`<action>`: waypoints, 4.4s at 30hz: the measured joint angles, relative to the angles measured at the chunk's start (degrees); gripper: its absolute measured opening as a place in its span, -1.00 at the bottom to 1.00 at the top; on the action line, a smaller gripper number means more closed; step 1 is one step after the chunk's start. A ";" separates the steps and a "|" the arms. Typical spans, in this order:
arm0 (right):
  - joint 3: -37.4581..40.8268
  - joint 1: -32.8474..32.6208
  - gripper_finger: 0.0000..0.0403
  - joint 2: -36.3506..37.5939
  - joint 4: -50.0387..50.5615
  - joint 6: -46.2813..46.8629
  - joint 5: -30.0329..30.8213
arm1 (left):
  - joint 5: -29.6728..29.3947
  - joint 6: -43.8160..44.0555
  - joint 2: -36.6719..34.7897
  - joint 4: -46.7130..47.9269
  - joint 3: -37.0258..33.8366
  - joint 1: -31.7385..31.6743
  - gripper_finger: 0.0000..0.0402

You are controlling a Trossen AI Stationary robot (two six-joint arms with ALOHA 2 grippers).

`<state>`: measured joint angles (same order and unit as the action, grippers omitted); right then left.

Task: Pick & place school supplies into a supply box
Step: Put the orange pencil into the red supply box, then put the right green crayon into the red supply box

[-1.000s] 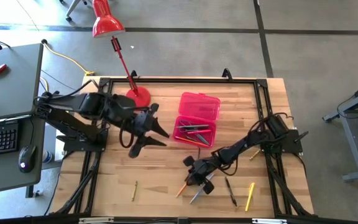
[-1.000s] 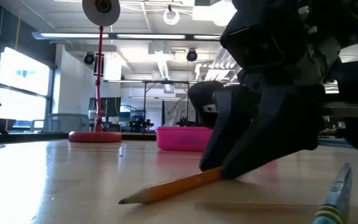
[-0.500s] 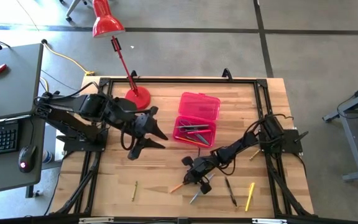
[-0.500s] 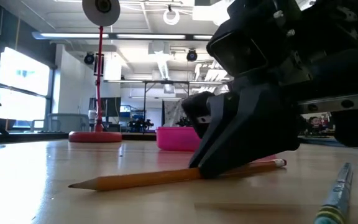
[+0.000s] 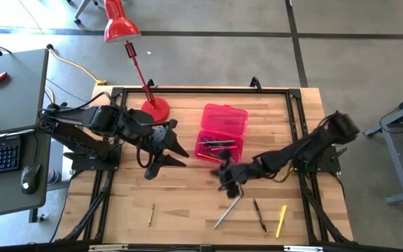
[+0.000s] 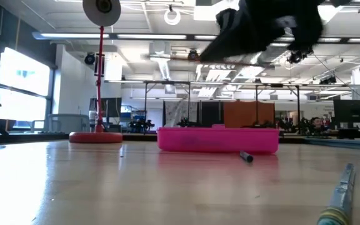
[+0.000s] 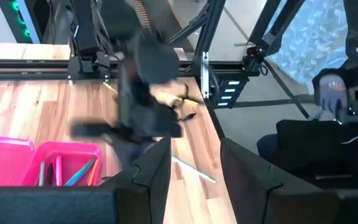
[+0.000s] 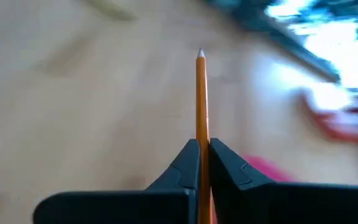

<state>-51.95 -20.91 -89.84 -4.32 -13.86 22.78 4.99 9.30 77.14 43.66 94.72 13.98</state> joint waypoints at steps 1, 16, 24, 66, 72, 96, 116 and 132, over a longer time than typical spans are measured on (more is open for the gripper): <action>-0.08 1.01 -0.98 1.40 1.83 0.17 3.21 | 0.00 0.00 0.00 -0.11 0.00 0.00 -0.14; 0.01 19.08 -0.94 -7.06 9.12 17.66 -0.43 | -3.67 1.46 0.00 -0.46 0.00 0.00 -0.14; 0.01 20.29 -0.81 -8.86 9.36 19.32 -0.65 | -3.65 1.49 0.00 0.33 0.00 0.00 -0.15; 2.45 -11.79 -0.57 11.69 74.47 40.86 -27.01 | -6.86 1.52 -0.02 -0.50 0.00 0.00 -0.14; 9.33 -12.26 -0.57 9.61 66.86 38.31 -31.04 | -6.86 1.51 -0.02 -0.15 0.00 -0.02 -0.14; 18.02 -12.30 -0.72 9.52 61.10 40.63 -27.14 | -7.08 1.07 -0.02 0.05 0.00 -0.02 -0.14; 18.06 -14.40 -0.77 8.45 54.10 43.31 -23.35 | -7.12 1.07 -0.02 0.24 0.00 -0.02 -0.14; 9.22 -14.30 -0.98 8.39 52.53 43.12 -18.27 | -7.15 1.07 -0.02 0.22 0.00 -0.02 -0.14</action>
<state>-42.73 -35.20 -81.45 48.20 29.25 4.50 -2.15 10.37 77.12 43.88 94.72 13.96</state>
